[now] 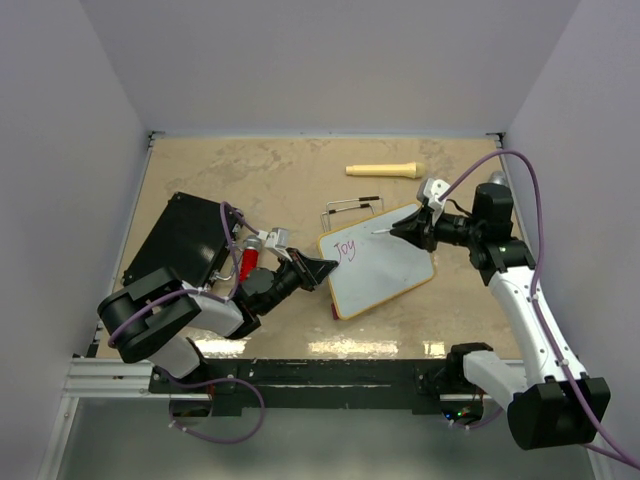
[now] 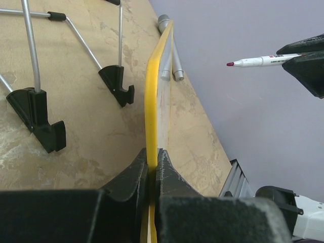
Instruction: Write a sentence on the whiteboard
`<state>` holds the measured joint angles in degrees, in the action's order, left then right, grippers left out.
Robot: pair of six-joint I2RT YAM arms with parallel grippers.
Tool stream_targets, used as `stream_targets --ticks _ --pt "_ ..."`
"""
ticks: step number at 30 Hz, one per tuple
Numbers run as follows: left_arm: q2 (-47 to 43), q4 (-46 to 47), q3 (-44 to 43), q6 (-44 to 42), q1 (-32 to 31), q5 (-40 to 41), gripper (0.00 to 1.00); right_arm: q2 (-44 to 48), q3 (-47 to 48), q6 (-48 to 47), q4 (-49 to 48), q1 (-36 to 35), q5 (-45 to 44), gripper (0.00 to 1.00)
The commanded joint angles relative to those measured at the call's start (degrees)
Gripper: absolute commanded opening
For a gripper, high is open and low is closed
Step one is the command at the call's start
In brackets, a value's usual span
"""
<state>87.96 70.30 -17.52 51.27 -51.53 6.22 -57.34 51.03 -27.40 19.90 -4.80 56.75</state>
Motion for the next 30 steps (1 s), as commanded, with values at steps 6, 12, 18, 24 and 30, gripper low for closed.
stream_targets --ticks 6,12,18,24,30 --pt "-1.22 -2.54 -0.85 -4.42 -0.5 0.46 0.0 0.21 -0.05 -1.34 -0.74 0.23 0.64 0.0" --pt "-1.48 -2.98 -0.85 -4.33 -0.5 0.46 0.0 0.39 -0.66 -1.96 -1.0 0.23 0.64 0.0" --pt "-1.57 -3.07 -0.85 -4.24 -0.59 0.2 0.0 0.39 -0.93 -1.52 -1.18 0.14 -0.5 0.0" --pt "-1.39 -3.15 -1.2 -4.24 -0.59 -0.07 0.0 0.04 0.21 -1.34 -0.56 0.23 -4.8 0.0" --pt "-1.39 -3.51 -1.47 -4.24 -0.68 -0.07 0.0 -0.67 0.04 -0.99 -1.62 0.14 -6.21 0.0"
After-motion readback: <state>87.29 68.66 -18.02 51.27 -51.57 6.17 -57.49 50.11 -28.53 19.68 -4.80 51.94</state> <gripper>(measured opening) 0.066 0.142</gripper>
